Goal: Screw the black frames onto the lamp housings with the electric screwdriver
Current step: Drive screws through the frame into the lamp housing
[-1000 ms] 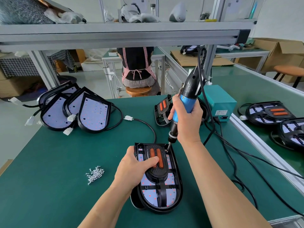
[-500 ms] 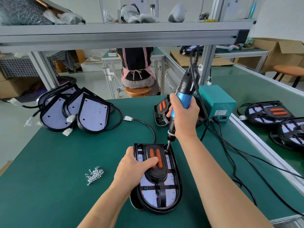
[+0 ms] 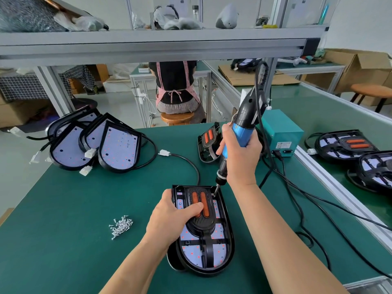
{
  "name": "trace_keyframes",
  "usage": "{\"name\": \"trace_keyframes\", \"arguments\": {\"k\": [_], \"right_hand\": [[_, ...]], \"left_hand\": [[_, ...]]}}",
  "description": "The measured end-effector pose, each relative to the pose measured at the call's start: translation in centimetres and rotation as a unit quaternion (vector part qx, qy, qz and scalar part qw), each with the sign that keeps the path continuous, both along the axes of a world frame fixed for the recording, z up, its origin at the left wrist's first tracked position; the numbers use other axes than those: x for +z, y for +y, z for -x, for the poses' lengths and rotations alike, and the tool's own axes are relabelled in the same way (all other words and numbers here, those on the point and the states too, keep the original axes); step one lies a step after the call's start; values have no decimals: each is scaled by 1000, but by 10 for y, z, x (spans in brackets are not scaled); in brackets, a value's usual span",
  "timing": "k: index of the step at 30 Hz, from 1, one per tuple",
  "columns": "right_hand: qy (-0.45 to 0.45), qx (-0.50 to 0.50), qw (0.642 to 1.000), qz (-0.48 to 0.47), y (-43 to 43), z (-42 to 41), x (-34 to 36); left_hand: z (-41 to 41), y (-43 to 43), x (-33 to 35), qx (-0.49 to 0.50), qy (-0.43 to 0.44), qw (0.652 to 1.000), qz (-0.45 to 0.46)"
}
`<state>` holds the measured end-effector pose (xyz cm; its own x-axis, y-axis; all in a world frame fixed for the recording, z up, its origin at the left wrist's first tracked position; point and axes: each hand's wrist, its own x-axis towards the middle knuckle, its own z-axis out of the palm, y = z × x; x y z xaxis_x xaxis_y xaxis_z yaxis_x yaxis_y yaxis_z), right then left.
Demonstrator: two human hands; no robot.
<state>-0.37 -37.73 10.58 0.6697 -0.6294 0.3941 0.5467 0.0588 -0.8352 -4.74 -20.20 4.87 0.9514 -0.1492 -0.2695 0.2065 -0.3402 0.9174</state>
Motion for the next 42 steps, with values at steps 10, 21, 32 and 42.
{"name": "trace_keyframes", "arguments": {"k": [10, 21, 32, 42], "right_hand": [[7, 3, 1000, -6, -5, -8, -3], [17, 91, 993, 70, -2, -10, -5], [-17, 143, 989, -29, -16, 3, 4], [-45, 61, 975, -208, -46, 36, 26]], "left_hand": [[0, 0, -1, 4, -1, 1000, 1], [-2, -1, -5, 6, -7, 1000, 6], [-2, 0, 0, 0, 1, 1000, 8], [-2, -1, -1, 12, -8, 1000, 5]]}}
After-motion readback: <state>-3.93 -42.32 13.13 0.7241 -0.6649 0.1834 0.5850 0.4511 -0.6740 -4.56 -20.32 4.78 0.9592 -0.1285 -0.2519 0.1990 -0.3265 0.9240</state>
